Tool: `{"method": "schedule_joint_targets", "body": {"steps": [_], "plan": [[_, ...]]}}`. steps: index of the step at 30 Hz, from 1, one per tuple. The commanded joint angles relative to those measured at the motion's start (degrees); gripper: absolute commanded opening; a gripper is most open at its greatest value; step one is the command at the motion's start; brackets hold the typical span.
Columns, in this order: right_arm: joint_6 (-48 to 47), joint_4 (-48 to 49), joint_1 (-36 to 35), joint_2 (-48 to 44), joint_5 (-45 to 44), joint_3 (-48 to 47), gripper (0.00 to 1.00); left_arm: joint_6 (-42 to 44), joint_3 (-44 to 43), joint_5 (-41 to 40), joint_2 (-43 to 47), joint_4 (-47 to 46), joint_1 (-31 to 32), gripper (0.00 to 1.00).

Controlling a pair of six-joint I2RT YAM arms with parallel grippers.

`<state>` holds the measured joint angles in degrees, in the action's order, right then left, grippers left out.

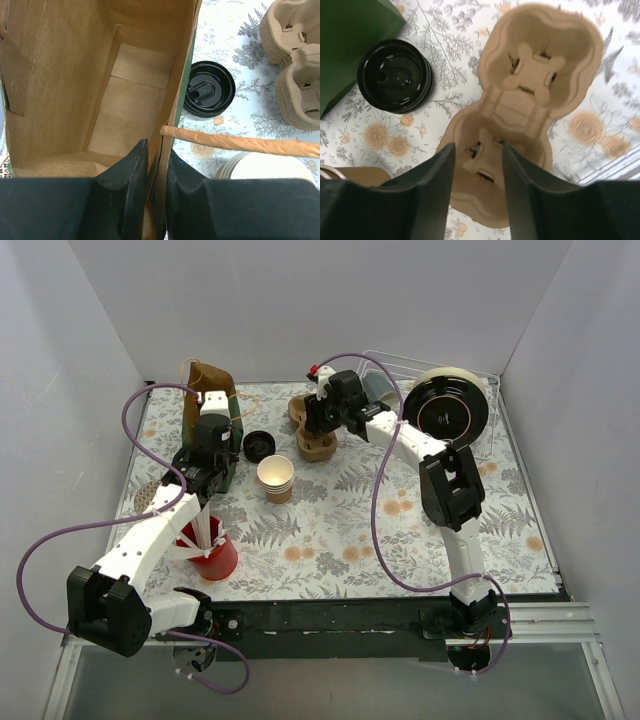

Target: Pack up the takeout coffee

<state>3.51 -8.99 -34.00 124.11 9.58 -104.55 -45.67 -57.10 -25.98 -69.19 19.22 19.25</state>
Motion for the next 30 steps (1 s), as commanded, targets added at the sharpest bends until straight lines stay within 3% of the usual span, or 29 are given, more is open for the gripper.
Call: {"method": "schedule_joint_targets", "body": {"steps": [1,8,10,16,30], "plan": [[4.33,-1.2,-0.89,1.3,-4.39,-2.32,0.53,-0.39,1.29,-0.74,-0.07,2.31,-0.26,0.16],[-18.33,2.57,-0.63,-0.71,-5.99,-1.45,0.59,-0.12,1.29,0.05,-0.51,2.31,-0.17,0.17],[-20.2,3.54,-0.54,-1.94,-5.72,-1.01,0.61,-0.12,1.12,0.05,-0.86,2.31,-0.26,0.17],[-9.06,-5.84,-0.54,4.02,-12.66,-12.77,0.6,0.05,1.11,0.05,-0.95,2.4,-0.26,0.17],[-1.93,-3.22,-2.04,6.49,-14.59,-12.08,0.55,-0.03,0.76,0.49,-1.56,2.4,-0.26,0.17]]}}
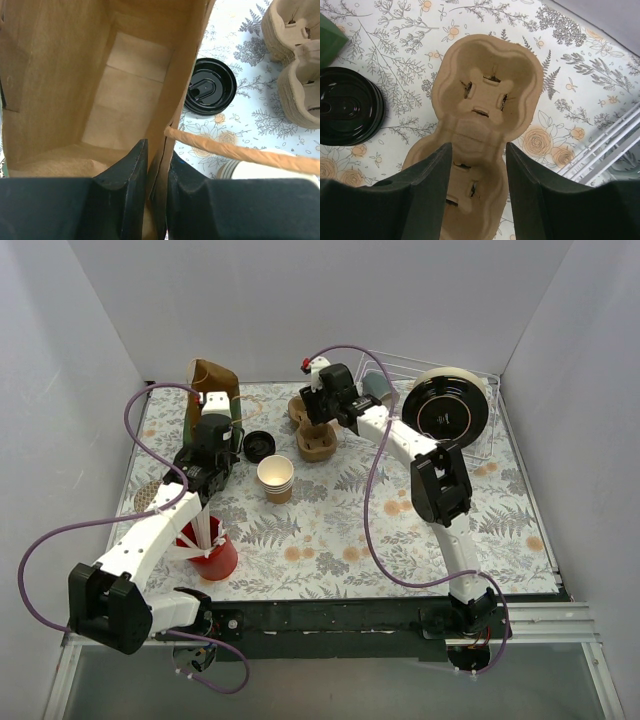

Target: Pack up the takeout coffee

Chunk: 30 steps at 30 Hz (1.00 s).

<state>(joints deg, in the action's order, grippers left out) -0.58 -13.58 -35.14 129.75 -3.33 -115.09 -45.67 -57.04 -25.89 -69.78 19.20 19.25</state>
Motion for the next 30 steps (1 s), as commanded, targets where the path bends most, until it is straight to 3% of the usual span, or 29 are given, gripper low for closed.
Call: {"method": "schedule_joint_targets", "body": {"steps": [1,30], "plan": [[2.34,1.37,-0.99,0.85,-1.59,-1.63,0.56,-0.03,0.7,0.49,-0.89,2.42,-0.26,0.17],[4.27,3.56,-2.13,5.86,-5.98,-2.77,0.6,-0.03,0.79,0.49,-0.54,2.42,-0.26,0.17]]}}
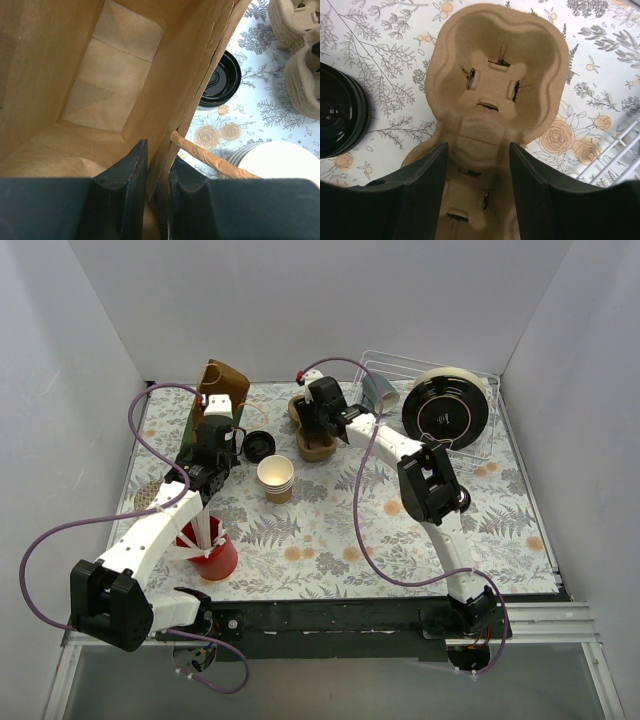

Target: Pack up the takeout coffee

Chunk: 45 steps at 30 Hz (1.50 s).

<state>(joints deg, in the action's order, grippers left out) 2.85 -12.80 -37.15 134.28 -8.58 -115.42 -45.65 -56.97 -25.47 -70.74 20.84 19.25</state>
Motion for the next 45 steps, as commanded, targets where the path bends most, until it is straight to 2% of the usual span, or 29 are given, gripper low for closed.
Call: {"method": "schedule_joint_targets", "body": {"steps": [1,6,9,11,14,23,31,40,45], "plan": [[0.93,2.95,-0.12,1.42,-0.82,-2.45,0.6,-0.05,0.81,-0.01,0.43,0.78,-0.26,0.17],[1.45,3.92,-0.3,1.6,-2.05,-2.1,0.6,-0.05,0.81,-0.01,0.43,0.78,-0.35,0.17],[1.37,4.8,-0.3,0.9,-2.76,-0.95,0.52,-0.05,0.81,-0.01,0.43,0.78,-0.26,0.17],[1.19,5.24,-0.3,0.29,-3.2,-0.43,0.41,-0.05,0.81,-0.01,0.34,0.78,-0.35,0.17],[1.1,6.46,-0.38,-1.11,-3.37,0.54,0.33,-0.05,0.81,0.07,0.43,0.78,-0.35,0.17],[1.45,8.14,-0.73,-5.78,-3.9,1.59,0.31,-0.05,0.9,-0.1,0.6,0.78,-0.26,0.17],[4.7,12.27,-0.73,-10.09,-2.41,6.43,0.3,-0.05,1.07,-0.19,0.6,0.78,-0.26,0.17],[4.53,10.78,-0.91,-12.55,-0.04,5.64,0.3,0.03,0.63,-0.37,0.34,0.87,-0.35,0.17],[2.95,7.97,-0.91,-16.93,0.49,4.76,0.3,0.73,-4.88,-1.85,1.21,3.85,-0.35,0.16]]}}
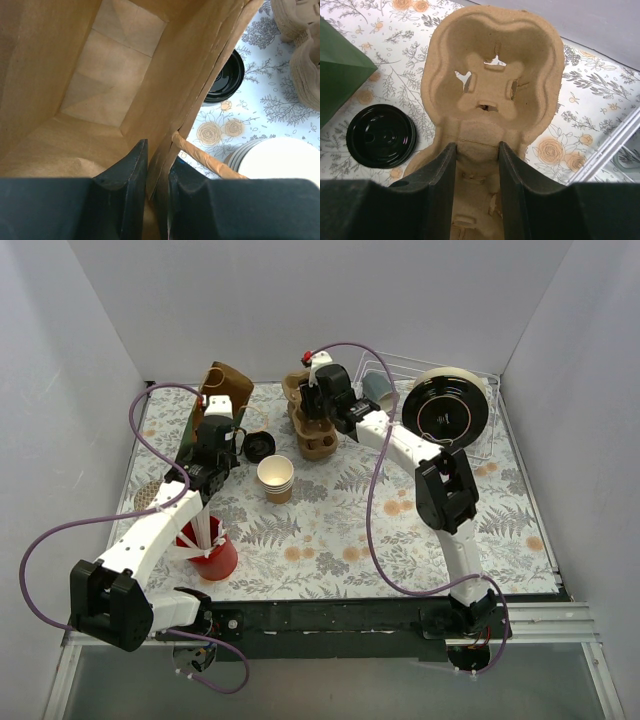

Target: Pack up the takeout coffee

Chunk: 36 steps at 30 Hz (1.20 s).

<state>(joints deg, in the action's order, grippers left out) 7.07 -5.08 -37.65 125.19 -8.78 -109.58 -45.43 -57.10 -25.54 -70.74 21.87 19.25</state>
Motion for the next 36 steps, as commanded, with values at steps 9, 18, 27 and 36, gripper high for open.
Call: {"method": "schedule_joint_targets", "body": {"steps": [9,18,27,36], "plan": [[-5.22,-6.42,-0.41,-22.23,-3.08,3.3,0.3,4.82,-24.8,2.67,1.57,10.38,-0.26,0.0],[-6.81,-11.44,-0.32,-42.64,-9.94,14.56,0.31,1.32,-37.9,31.22,6.23,11.7,-0.26,0.0],[-5.4,-15.66,-0.32,-61.71,-13.81,29.76,0.31,-9.13,-26.87,60.25,11.67,7.24,-0.17,0.0],[-1.8,-22.78,-0.32,-75.61,-16.27,40.57,0.31,-13.64,-14.89,65.27,14.75,4.06,4.73,0.0]]}}
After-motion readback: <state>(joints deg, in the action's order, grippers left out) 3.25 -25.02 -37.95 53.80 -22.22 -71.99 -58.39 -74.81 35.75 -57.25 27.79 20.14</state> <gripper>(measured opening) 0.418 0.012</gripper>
